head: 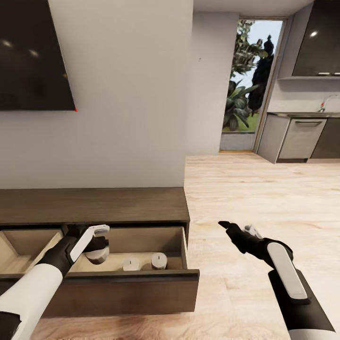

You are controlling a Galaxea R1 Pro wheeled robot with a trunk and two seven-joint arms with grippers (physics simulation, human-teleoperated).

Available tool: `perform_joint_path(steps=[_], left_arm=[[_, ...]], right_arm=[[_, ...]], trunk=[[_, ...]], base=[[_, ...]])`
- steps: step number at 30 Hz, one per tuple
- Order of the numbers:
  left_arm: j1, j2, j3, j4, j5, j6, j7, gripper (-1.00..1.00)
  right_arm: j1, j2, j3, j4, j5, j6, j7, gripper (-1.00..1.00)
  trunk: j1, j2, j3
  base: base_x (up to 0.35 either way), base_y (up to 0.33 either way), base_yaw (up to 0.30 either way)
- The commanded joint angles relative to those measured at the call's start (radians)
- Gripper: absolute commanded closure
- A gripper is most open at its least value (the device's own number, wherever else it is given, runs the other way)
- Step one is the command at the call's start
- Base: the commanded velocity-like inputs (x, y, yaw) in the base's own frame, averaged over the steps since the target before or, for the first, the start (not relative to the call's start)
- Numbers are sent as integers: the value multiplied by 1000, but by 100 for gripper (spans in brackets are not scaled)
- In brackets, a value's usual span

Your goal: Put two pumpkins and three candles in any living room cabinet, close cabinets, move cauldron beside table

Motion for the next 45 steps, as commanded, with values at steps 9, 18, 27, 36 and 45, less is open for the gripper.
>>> perform_joint_path(steps=[9,18,27,36,45], left_arm=[[-1,1,-7,-1,11,-1,9,100],[-1,1,-7,-2,11,-3,9,100],[-1,1,-6,-8,11,-3,9,100],[-1,1,-6,-9,11,-3,9,100],[-1,1,-7,-8,11,-3,9,100]], right_arm=[[5,2,-21,-1,-12,2,-10,-100],[5,2,-21,-1,-12,2,-10,-100],[5,2,-21,-1,-12,3,-10,-100],[5,2,-20,-1,-12,3,-10,-100],[5,2,-21,-1,-12,4,-10,-100]], trunk=[[4,-3,-36],[7,-5,-67],[7,-5,-67],[7,-5,-67],[7,-5,-67]], base=[[0,0,0],[0,0,0],[0,0,0],[80,0,0],[118,0,0]])
